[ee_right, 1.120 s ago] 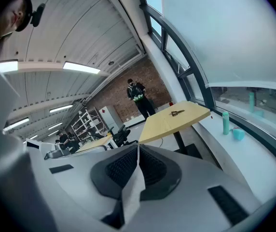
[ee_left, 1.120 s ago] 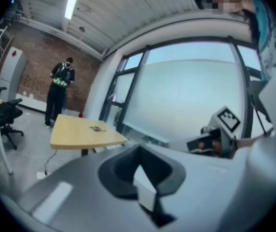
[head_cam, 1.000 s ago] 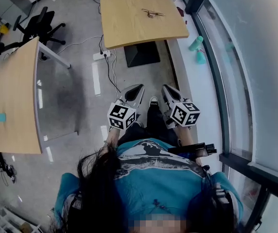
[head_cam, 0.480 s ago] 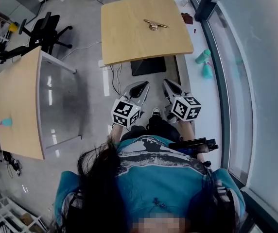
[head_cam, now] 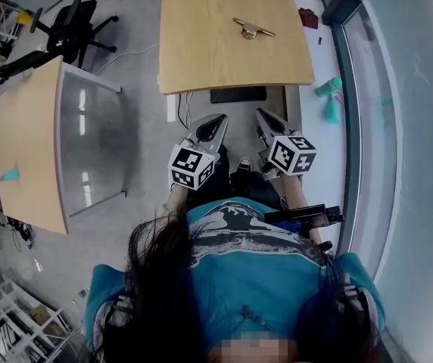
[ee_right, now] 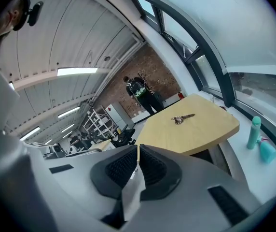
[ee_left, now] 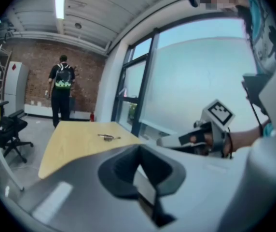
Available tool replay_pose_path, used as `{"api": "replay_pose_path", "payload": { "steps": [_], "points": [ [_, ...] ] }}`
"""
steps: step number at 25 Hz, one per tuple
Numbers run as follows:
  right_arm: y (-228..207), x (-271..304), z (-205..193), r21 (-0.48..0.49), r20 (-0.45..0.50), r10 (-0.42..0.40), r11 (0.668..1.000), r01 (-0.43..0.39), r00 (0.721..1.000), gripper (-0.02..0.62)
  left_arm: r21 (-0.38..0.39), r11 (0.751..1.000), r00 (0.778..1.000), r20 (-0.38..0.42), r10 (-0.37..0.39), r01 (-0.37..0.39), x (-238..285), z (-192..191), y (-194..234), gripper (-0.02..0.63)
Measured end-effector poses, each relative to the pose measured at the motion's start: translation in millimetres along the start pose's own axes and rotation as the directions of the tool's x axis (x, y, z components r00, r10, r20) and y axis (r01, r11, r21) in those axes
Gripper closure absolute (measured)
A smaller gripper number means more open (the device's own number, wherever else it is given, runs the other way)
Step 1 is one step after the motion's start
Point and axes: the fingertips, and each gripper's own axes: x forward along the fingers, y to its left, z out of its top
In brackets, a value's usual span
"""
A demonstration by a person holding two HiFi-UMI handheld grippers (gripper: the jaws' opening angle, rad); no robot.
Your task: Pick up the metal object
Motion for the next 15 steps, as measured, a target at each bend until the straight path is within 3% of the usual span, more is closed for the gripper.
{"api": "replay_pose_path", "payload": {
  "steps": [8, 15],
  "points": [
    [-27, 69, 36, 0.045, -0.012, -0.049, 0.998, 0.050, 0.999, 0.575, 0.011, 0.998, 0.998, -0.008, -0.066, 0.066, 54, 25, 67, 0.603],
    [-65, 153, 80, 0.231, 0.006, -0.068, 0.971, 0.065, 0.998, 0.574, 0.037, 0.989, 0.990, -0.023, -0.140, 0.141, 110, 57, 142, 0.603]
  ]
}}
